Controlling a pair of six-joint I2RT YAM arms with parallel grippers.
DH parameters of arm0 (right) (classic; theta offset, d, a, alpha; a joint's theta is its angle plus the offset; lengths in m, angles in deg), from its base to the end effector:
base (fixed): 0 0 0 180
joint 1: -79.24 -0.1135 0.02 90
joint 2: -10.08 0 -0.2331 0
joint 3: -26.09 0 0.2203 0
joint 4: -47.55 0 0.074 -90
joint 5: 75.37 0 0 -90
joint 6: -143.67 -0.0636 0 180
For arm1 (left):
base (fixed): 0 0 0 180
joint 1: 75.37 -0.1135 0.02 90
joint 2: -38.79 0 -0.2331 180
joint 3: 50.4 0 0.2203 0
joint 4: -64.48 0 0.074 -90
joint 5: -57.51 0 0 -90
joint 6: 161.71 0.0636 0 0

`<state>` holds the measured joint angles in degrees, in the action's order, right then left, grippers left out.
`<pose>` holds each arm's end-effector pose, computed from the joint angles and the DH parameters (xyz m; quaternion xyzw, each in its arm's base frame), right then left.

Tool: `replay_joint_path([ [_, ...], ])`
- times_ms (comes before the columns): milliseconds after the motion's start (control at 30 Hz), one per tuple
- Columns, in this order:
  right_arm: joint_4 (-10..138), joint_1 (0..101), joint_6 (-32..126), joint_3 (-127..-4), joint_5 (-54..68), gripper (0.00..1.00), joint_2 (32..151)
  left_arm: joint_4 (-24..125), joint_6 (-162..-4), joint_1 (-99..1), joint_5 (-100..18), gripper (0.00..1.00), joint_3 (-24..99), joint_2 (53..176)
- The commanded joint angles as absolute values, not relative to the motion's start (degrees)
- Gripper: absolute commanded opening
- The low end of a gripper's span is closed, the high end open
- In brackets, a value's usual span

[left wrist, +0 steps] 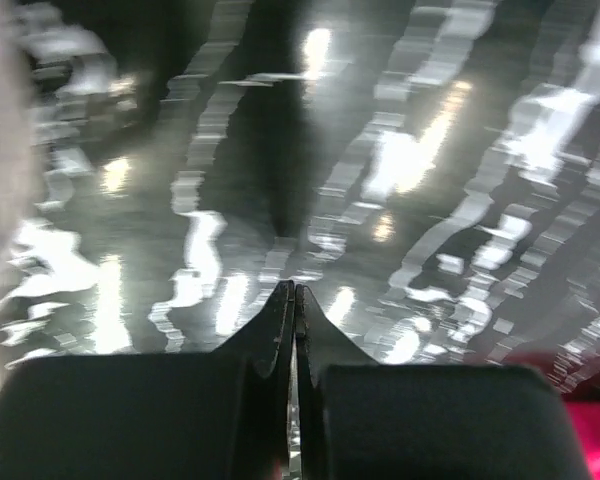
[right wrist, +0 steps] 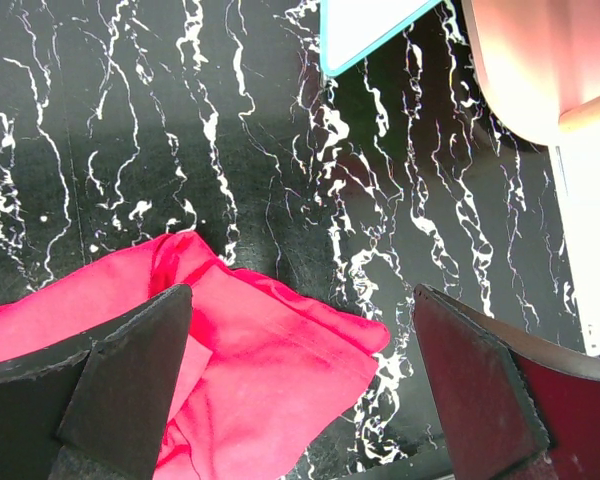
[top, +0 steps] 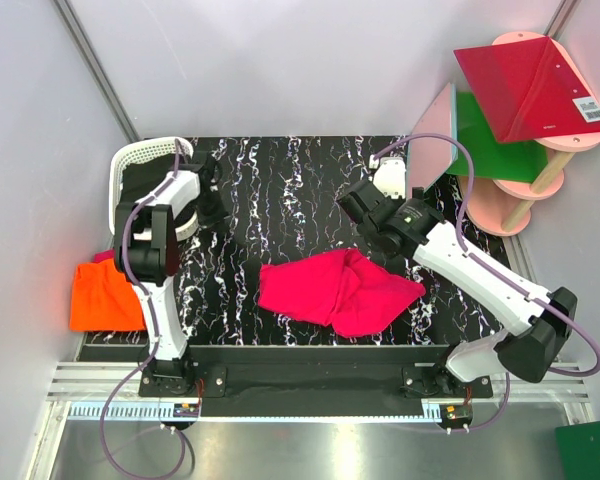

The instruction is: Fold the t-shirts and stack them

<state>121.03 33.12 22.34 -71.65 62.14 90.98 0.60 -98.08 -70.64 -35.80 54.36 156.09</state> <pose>0.2128 0.1537 0.3098 0.0018 0.8844 -0.1367 0.4464 0.3727 -0.0345 0.1392 -0.1830 0.9756 -0.0593 0.1062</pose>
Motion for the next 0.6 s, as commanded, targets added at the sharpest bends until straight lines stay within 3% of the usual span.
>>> replay_joint_path([
  [0,119.3,33.0,22.0,-71.3,63.9,1.0,88.0,-4.6,-98.1,-74.3,-28.0,0.0,58.1,155.2],
  [267,119.1,33.0,22.0,-70.1,62.1,1.0,88.7,-5.8,-99.0,-81.5,-24.1,0.0,57.2,153.0],
  [367,118.9,33.0,22.4,-69.9,61.7,1.0,88.6,-4.5,-96.5,-82.0,-31.2,0.0,58.1,152.5],
  [433,118.9,33.0,23.0,-69.9,61.7,1.0,88.5,-0.5,-94.6,-81.8,-42.7,0.0,56.4,149.3],
  [500,118.9,33.0,23.8,-69.7,60.4,1.0,88.1,2.6,-94.3,-81.2,-51.2,0.13,52.9,143.0],
  [533,118.9,33.0,24.6,-69.6,59.7,1.0,88.0,5.0,-94.6,-80.2,-52.7,0.28,51.7,140.7],
  [567,118.9,33.0,25.0,-69.0,57.5,0.99,87.9,5.6,-94.8,-79.5,-53.7,0.68,50.7,138.1],
])
